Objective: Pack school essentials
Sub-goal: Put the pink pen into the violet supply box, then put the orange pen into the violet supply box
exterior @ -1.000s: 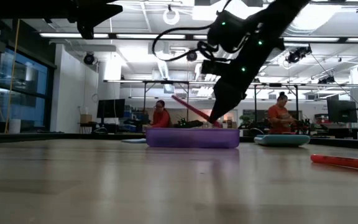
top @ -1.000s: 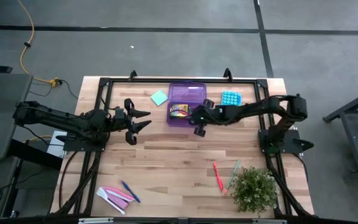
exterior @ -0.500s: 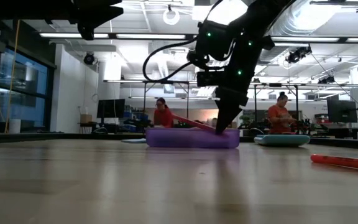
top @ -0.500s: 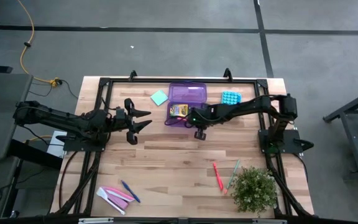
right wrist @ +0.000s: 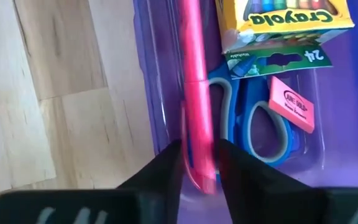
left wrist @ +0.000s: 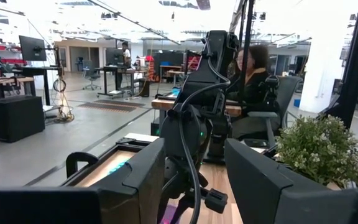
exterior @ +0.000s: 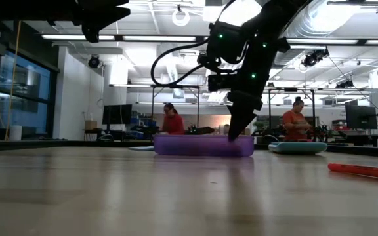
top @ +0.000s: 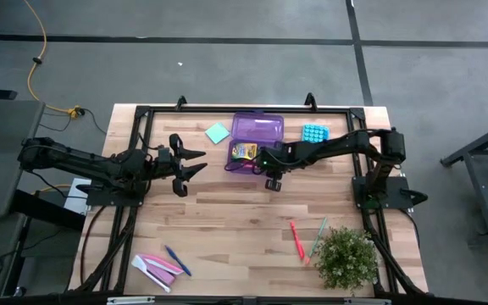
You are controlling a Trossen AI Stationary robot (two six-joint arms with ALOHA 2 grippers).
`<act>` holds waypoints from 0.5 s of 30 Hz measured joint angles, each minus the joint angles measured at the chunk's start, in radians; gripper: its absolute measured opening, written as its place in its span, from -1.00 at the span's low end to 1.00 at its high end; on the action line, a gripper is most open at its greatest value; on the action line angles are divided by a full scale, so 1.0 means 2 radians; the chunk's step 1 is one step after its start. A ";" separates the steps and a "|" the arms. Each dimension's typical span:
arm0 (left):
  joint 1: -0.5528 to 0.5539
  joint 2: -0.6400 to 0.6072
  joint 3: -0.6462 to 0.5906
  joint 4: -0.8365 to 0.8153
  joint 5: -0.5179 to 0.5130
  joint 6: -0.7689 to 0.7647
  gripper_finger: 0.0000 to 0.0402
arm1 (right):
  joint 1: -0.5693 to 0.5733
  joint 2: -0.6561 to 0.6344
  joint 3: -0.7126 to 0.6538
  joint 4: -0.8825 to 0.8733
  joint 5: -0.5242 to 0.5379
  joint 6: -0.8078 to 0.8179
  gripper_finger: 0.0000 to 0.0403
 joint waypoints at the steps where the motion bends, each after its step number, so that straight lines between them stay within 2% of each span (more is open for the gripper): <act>1: 0.000 0.000 0.000 0.000 0.000 0.000 -0.22 | 0.000 0.000 0.000 0.000 0.003 0.000 -0.47; 6: 0.000 0.000 0.000 0.000 0.000 0.000 -0.22 | 0.002 -0.007 -0.001 -0.007 0.026 -0.001 -0.40; 9: 0.000 0.000 0.000 -0.003 0.000 0.000 -0.22 | 0.012 -0.033 -0.003 -0.020 0.031 -0.001 -0.39; 12: 0.000 0.000 0.000 -0.009 0.000 0.000 -0.22 | 0.035 -0.086 -0.031 0.009 0.050 -0.007 -0.39; 15: 0.000 0.000 0.000 -0.012 -0.002 0.000 -0.22 | 0.060 -0.160 -0.096 0.096 0.068 0.007 -0.39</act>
